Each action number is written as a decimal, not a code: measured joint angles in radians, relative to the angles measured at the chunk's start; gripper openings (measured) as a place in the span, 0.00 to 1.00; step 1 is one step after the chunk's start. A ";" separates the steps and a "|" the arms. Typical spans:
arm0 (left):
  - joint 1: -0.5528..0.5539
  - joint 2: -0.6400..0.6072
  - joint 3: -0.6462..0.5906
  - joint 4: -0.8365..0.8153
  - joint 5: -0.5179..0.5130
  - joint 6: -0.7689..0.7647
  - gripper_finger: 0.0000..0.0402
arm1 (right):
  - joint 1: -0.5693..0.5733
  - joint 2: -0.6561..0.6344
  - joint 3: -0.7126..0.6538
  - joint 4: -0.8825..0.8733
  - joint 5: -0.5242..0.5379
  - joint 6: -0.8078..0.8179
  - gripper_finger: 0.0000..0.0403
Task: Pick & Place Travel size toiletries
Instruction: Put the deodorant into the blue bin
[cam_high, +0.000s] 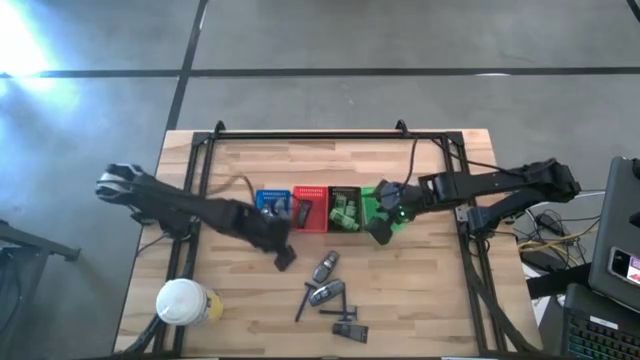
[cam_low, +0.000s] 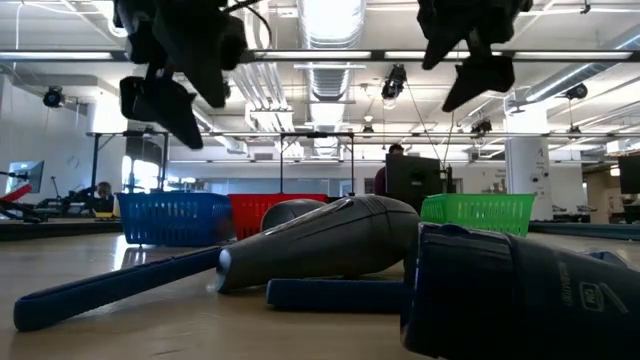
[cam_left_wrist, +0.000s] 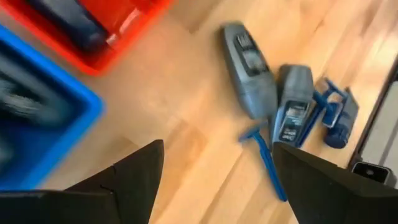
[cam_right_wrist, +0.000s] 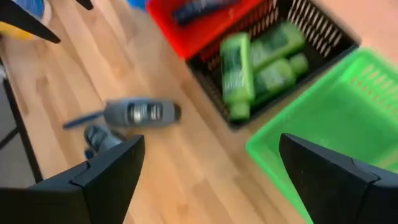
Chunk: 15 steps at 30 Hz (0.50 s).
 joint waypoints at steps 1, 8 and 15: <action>-0.012 0.042 0.020 -0.001 0.000 -0.023 0.75 | 0.005 0.000 -0.007 -0.001 -0.011 0.007 0.91; -0.042 0.333 0.245 -0.016 -0.003 -0.104 0.75 | 0.061 -0.002 -0.015 -0.100 -0.030 0.038 0.91; -0.051 0.565 0.537 -0.250 -0.058 -0.089 0.75 | 0.142 -0.005 -0.015 -0.170 -0.015 0.035 0.91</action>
